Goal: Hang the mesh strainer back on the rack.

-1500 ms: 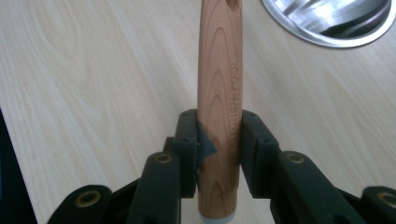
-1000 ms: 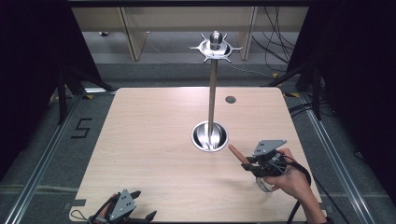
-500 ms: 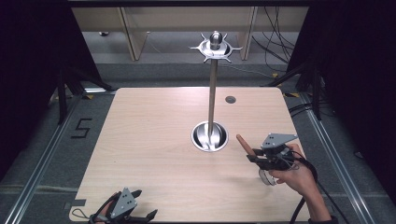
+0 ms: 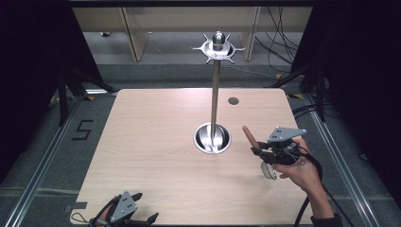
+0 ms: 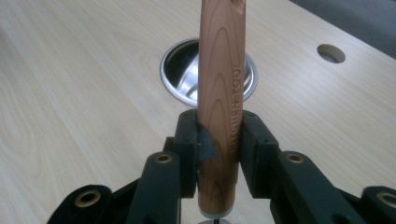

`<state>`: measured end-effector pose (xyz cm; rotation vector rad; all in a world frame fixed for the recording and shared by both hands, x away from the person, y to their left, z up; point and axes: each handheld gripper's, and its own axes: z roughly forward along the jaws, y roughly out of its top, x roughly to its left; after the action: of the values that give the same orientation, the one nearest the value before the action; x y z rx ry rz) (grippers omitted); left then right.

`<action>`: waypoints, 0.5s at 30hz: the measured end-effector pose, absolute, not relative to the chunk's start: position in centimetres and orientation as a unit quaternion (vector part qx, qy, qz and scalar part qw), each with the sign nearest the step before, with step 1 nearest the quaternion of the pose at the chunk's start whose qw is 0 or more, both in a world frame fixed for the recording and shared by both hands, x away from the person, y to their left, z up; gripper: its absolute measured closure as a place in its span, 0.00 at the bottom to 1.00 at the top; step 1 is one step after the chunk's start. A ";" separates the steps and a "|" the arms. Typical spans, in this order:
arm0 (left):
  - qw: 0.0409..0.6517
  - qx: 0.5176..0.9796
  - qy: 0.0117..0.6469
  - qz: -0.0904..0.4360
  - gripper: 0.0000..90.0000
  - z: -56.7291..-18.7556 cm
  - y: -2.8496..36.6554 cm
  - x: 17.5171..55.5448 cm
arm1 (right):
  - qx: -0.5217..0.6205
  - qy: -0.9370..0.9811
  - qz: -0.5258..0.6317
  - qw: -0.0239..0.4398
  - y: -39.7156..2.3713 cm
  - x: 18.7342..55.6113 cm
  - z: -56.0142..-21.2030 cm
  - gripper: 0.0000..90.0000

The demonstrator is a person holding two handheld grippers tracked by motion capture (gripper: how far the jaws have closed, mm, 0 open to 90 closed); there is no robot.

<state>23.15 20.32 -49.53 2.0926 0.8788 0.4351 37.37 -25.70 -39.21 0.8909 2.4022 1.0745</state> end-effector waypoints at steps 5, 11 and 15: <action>0.399 0.832 0.341 0.180 0.18 -49.4 20.4 23.2 | 0.325 0.839 0.397 0.185 -25.6 37.9 -38.4 0.79; 0.405 0.828 0.351 0.166 0.18 -49.5 20.2 23.1 | 0.329 0.821 0.418 0.206 -25.8 38.7 -36.9 0.79; 0.401 0.832 0.342 0.172 0.18 -49.6 20.2 23.1 | 0.332 0.806 0.440 0.215 -26.0 39.4 -35.8 0.79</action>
<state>23.08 20.20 -49.59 2.1041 0.8652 0.4342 39.39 -26.04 -35.84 0.9204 2.2351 1.2191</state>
